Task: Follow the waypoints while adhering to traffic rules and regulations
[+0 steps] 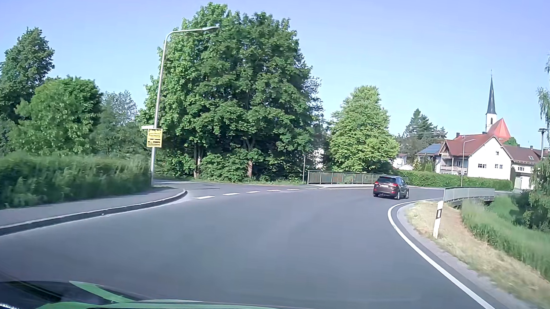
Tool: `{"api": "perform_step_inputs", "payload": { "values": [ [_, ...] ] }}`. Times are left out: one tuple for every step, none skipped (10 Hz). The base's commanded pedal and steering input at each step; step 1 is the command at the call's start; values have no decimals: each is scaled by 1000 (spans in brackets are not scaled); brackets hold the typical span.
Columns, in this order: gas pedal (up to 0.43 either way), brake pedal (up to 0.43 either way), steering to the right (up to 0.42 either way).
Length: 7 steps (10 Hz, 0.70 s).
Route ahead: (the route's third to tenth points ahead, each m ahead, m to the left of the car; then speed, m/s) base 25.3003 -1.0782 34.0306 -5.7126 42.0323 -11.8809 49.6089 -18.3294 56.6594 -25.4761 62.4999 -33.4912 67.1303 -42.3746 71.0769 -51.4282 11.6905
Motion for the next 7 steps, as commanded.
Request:
{"api": "perform_step_inputs", "payload": {
  "values": [
    [0,189,54],
    [0,177,60],
    [0,171,63],
    [0,165,63],
    [0,159,64],
    [0,159,67],
    [0,152,70]
  ]
}}
